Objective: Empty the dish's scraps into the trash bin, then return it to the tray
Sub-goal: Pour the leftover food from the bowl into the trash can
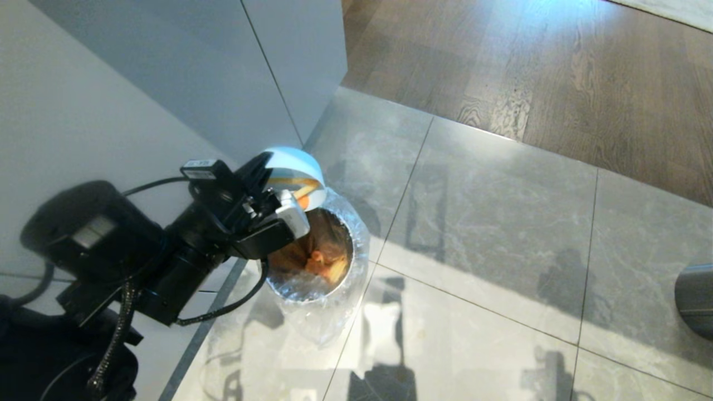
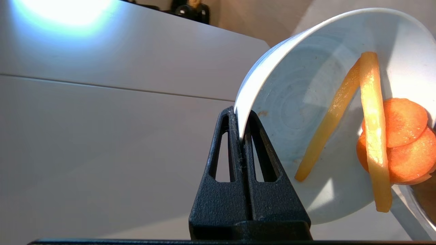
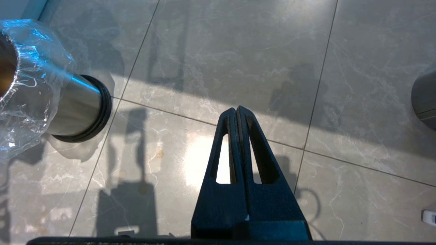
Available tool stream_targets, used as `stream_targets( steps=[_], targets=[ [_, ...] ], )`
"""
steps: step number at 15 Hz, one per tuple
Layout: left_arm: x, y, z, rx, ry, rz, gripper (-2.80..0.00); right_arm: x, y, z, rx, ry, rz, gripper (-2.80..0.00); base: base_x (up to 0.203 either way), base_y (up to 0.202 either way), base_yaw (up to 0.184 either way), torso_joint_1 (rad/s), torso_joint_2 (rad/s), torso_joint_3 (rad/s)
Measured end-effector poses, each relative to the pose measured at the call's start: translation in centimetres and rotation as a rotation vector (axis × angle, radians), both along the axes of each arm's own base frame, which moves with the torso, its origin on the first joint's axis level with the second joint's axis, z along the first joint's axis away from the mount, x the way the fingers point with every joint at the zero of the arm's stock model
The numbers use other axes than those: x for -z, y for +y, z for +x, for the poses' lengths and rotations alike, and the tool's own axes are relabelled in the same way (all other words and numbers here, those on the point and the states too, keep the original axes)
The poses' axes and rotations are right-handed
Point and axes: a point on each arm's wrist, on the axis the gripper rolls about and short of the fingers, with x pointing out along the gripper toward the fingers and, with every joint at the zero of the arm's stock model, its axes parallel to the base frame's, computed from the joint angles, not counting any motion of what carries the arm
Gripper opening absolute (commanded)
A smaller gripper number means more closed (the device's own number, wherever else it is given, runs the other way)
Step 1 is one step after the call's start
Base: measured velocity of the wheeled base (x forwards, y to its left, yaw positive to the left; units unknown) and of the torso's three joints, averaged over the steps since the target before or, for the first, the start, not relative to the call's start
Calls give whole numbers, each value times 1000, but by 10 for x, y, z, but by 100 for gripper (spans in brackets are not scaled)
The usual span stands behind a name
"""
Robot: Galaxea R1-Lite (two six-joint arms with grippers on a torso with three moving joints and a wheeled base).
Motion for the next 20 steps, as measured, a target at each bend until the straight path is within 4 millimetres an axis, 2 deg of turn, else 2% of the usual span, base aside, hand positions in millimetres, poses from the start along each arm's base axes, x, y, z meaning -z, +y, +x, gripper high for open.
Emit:
stream_targets(
  steps=[6,9,20],
  targets=[
    [-20,5,-19,42,-84,-25,-280,0,0,0,0,0,0,-280,0,0,0,0,0,0],
    [-16,9,-26,40,-79,15,-280,0,0,0,0,0,0,-280,0,0,0,0,0,0],
    [-47,-1,-10,48,-219,5,-280,0,0,0,0,0,0,-280,0,0,0,0,0,0]
  ],
)
